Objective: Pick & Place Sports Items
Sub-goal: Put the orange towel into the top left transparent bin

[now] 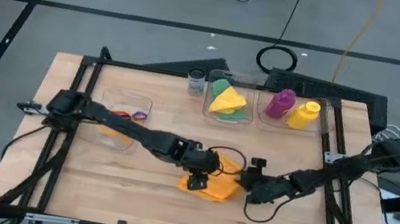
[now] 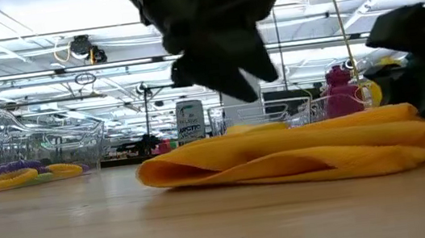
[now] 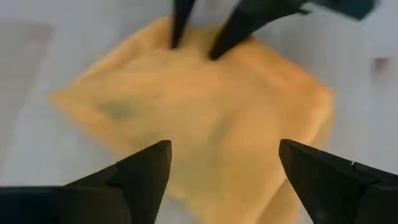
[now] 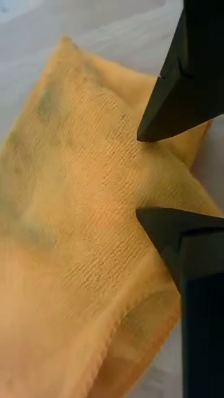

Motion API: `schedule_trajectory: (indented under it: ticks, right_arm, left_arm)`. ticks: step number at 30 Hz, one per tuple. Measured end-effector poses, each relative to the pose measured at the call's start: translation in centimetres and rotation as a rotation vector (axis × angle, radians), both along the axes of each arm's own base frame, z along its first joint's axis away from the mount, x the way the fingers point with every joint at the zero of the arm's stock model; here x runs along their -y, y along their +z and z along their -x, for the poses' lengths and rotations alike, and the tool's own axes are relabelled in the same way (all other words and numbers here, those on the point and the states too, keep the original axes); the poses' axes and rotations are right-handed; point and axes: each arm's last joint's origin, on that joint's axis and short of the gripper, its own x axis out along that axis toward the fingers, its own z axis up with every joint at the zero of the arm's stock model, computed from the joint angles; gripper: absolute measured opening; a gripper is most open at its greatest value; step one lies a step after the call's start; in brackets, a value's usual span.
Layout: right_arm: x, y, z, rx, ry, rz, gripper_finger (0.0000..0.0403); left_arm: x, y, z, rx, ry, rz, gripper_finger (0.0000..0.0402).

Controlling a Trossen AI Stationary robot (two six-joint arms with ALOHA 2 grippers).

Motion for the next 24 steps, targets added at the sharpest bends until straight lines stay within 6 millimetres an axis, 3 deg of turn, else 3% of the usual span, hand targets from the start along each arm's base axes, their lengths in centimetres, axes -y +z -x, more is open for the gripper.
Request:
schedule_trajectory:
  ticks: [12,24]
  right_arm:
    - [-0.3,1.2,0.4,0.057,-0.001,0.017,0.0139]
    - [-1.6,2.1,1.3,0.107,0.026,0.041,0.0139]
  left_arm:
    - [-2.2,0.1,0.2,-0.027,0.097,-0.149,0.0253]
    - [-3.6,-3.0,0.7,-0.048,0.109,0.011,0.0253]
